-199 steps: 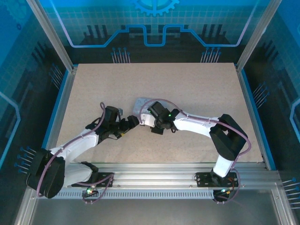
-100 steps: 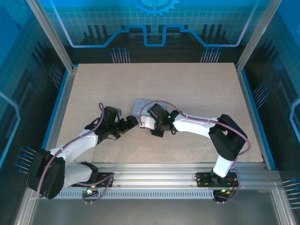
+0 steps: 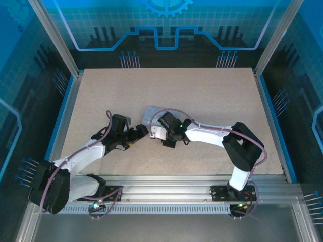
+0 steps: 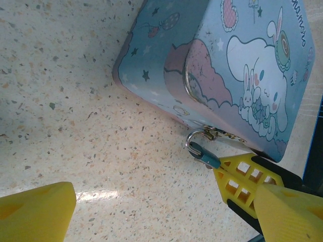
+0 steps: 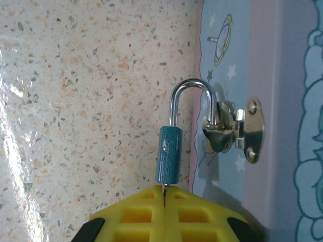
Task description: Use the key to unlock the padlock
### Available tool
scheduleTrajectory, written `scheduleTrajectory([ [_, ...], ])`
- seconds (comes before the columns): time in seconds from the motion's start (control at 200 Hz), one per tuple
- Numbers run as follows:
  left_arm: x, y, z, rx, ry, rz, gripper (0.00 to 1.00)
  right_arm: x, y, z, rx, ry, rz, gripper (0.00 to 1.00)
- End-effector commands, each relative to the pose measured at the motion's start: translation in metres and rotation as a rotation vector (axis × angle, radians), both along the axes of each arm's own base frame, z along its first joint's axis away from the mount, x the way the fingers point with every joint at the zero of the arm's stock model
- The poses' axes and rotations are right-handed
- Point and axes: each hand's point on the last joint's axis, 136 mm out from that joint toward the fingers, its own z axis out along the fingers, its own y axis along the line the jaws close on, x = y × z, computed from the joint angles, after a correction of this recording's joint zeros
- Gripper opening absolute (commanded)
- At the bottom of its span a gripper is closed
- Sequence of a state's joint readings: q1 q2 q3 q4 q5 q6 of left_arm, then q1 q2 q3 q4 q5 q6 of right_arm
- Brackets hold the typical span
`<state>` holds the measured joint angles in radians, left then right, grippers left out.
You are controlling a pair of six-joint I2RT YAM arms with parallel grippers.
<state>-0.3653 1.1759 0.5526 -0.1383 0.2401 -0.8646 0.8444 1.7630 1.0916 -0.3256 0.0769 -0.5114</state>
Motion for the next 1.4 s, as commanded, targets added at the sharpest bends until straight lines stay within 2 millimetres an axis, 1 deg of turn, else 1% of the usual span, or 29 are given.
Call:
scheduleTrajectory([
  [0.0, -0.007, 0.006, -0.005, 0.007, 0.023, 0.009, 0.92, 0.001, 0.013, -0.003, 0.029, -0.027, 0.060, 0.00],
  [0.16, -0.008, 0.008, -0.004, 0.007, 0.026, 0.016, 0.92, 0.007, 0.023, -0.001, 0.046, -0.070, 0.082, 0.00],
  [0.26, -0.009, 0.011, -0.005, 0.012, 0.025, 0.023, 0.93, 0.006, 0.021, -0.001, 0.040, -0.067, 0.084, 0.00],
  [0.355, -0.009, 0.013, -0.003, 0.012, 0.024, 0.030, 0.93, 0.002, 0.019, 0.005, 0.047, -0.065, 0.071, 0.00],
  [0.47, -0.009, 0.017, -0.001, 0.009, 0.018, 0.042, 0.93, -0.004, 0.015, 0.022, 0.076, -0.087, 0.047, 0.00],
  [0.575, -0.011, 0.020, 0.001, 0.002, 0.009, 0.058, 0.93, -0.006, 0.006, 0.037, 0.089, -0.115, 0.012, 0.00],
  [0.68, -0.013, 0.022, 0.004, -0.005, -0.002, 0.071, 0.93, -0.008, -0.002, 0.048, 0.108, -0.129, -0.024, 0.00],
  [0.76, -0.016, 0.024, 0.005, -0.010, -0.006, 0.078, 0.95, -0.010, -0.006, 0.056, 0.132, -0.141, -0.047, 0.00],
  [0.931, -0.021, 0.023, 0.009, -0.023, -0.009, 0.067, 0.99, -0.010, -0.015, 0.072, 0.176, -0.166, -0.105, 0.00],
  [1.056, -0.020, 0.018, 0.015, -0.046, -0.021, 0.050, 0.99, -0.010, -0.020, 0.086, 0.225, -0.174, -0.158, 0.00],
  [1.211, -0.018, 0.009, 0.025, -0.083, -0.027, 0.010, 0.99, -0.003, -0.036, 0.103, 0.292, -0.175, -0.290, 0.00],
  [1.306, -0.015, 0.004, 0.031, -0.101, -0.036, -0.007, 0.99, 0.003, -0.052, 0.111, 0.323, -0.163, -0.389, 0.00],
  [1.396, -0.012, 0.001, 0.035, -0.105, -0.044, -0.012, 0.99, 0.011, -0.072, 0.115, 0.343, -0.140, -0.511, 0.00],
])
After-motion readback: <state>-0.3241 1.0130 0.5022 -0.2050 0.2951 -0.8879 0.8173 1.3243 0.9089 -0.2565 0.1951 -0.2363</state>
